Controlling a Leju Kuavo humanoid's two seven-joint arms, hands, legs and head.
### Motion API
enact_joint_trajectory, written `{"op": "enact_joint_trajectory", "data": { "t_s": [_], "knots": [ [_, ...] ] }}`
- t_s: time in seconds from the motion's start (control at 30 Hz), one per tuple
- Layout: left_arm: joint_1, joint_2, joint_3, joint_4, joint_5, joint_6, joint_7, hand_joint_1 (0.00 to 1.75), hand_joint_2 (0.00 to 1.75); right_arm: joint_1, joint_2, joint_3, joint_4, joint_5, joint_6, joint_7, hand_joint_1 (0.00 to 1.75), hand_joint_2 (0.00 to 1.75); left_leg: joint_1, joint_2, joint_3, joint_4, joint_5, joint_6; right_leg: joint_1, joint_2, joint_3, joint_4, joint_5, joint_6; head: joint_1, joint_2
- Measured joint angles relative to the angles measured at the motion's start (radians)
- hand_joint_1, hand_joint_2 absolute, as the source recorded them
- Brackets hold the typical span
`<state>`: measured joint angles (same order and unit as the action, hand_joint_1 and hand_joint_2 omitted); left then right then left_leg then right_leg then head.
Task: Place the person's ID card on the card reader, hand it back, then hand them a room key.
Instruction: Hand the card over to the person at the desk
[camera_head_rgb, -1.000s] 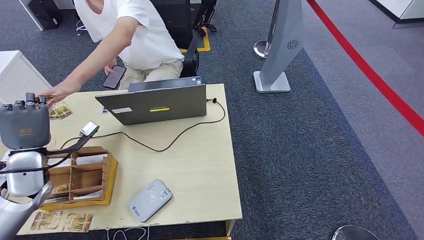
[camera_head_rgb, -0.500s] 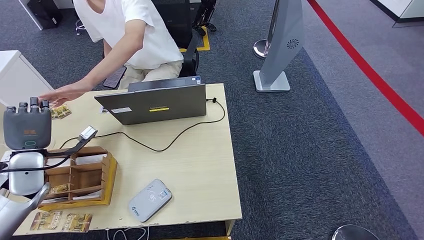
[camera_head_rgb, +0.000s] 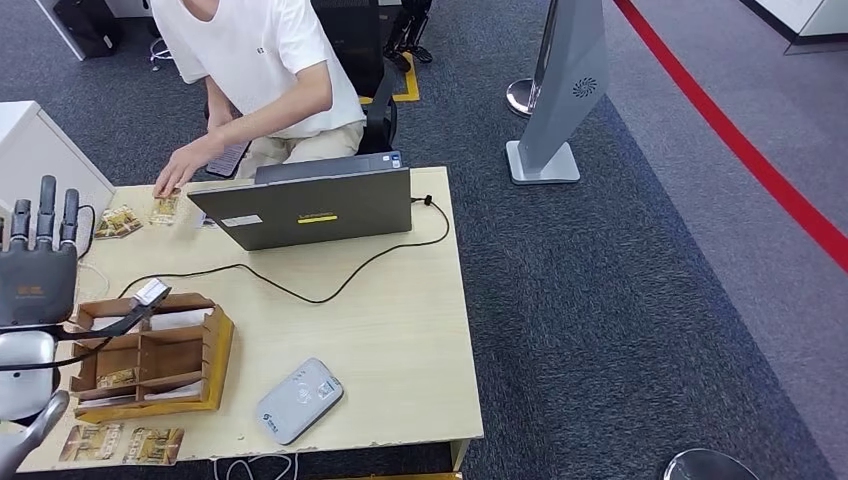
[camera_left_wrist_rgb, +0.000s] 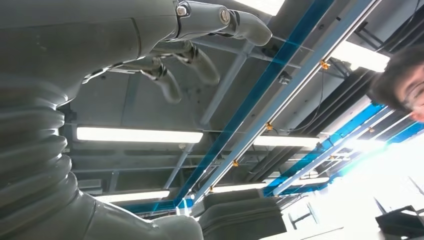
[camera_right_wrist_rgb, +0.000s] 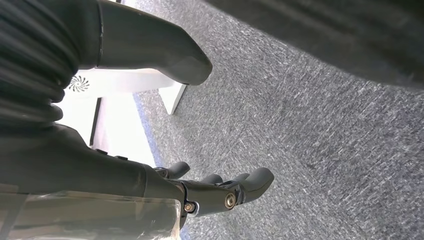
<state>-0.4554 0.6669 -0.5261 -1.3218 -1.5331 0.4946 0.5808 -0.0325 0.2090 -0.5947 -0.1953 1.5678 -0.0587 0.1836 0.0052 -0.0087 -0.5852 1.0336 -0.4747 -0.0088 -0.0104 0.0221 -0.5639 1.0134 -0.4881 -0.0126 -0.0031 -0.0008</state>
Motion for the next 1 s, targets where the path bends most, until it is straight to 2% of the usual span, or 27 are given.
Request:
{"op": "enact_joint_trajectory", "data": {
  "t_s": [0.1, 0.23, 0.3, 0.43, 0.53, 0.73, 0.93, 1.0],
  "knots": [
    [0.067, 0.014, 0.118, -0.031, 0.0, 0.014, -0.062, 0.0, 1.75, 0.001, -0.004, 0.0, 0.0, 0.0, 0.004, 0.0, 0.0, 1.75, 0.0, 0.0, 0.0, 0.0, 0.0, 0.0, 0.0, 0.0, 0.0, 0.0, -0.001, -0.001, 0.0, 0.0],
    [0.135, 0.023, 0.232, -0.064, 0.0, 0.026, -0.103, 0.0, 1.75, 0.001, -0.008, 0.0, 0.0, -0.002, 0.004, -0.002, 0.0, 1.75, 0.0, 0.0, -0.001, 0.0, 0.0, 0.0, 0.0, 0.0, 0.0, 0.0, -0.001, -0.001, 0.0, 0.0],
    [0.197, 0.024, 0.312, -0.092, 0.0, 0.054, -0.179, 0.0, 1.75, 0.001, -0.009, 0.0, 0.0, -0.005, 0.004, -0.006, 0.0, 1.75, 0.0, 0.002, 0.0, -0.001, 0.0, 0.0, 0.0, 0.002, 0.0, 0.0, -0.001, -0.001, 0.0, 0.0],
    [0.358, -0.016, 0.612, -0.149, 0.038, 0.144, -0.445, 0.0, 1.75, 0.008, -0.011, 0.0, 0.0, -0.006, 0.004, -0.009, 0.0, 1.75, 0.0, 0.009, 0.0, -0.001, -0.002, -0.002, 0.0, 0.008, -0.002, 0.0, 0.0, -0.001, 0.0, 0.0],
    [0.429, -0.053, 0.819, -0.162, 0.071, 0.172, -0.556, 0.0, 1.75, 0.012, -0.012, 0.0, 0.0, -0.006, 0.004, -0.009, 0.0, 1.75, 0.001, 0.008, 0.0, -0.001, -0.002, -0.002, 0.0, 0.007, -0.003, 0.0, -0.001, -0.002, 0.0, 0.0],
    [0.497, -0.103, 1.043, -0.17, 0.107, 0.175, -0.604, 0.0, 1.75, 0.01, -0.014, 0.0, 0.0, -0.007, 0.003, -0.013, 0.0, 1.75, 0.003, 0.004, -0.002, -0.001, -0.002, -0.003, 0.002, 0.003, -0.002, 0.0, -0.002, -0.002, 0.0, 0.0],
    [0.528, -0.139, 1.338, -0.101, 0.277, 0.186, -0.844, 0.0, 1.75, 0.012, -0.018, -0.004, 0.0, -0.019, -0.007, -0.027, 0.0, 1.75, 0.005, 0.004, -0.002, -0.001, -0.003, -0.003, 0.004, 0.003, -0.002, 0.0, -0.002, -0.003, 0.0, 0.0],
    [0.522, -0.147, 1.429, -0.059, 0.31, 0.171, -0.896, 0.0, 1.75, 0.012, -0.019, -0.005, 0.0, -0.022, -0.009, -0.026, 0.0, 1.75, 0.005, 0.002, -0.003, -0.001, -0.003, -0.004, 0.004, 0.001, -0.001, 0.0, -0.003, -0.004, 0.001, 0.0]
  ]
}}
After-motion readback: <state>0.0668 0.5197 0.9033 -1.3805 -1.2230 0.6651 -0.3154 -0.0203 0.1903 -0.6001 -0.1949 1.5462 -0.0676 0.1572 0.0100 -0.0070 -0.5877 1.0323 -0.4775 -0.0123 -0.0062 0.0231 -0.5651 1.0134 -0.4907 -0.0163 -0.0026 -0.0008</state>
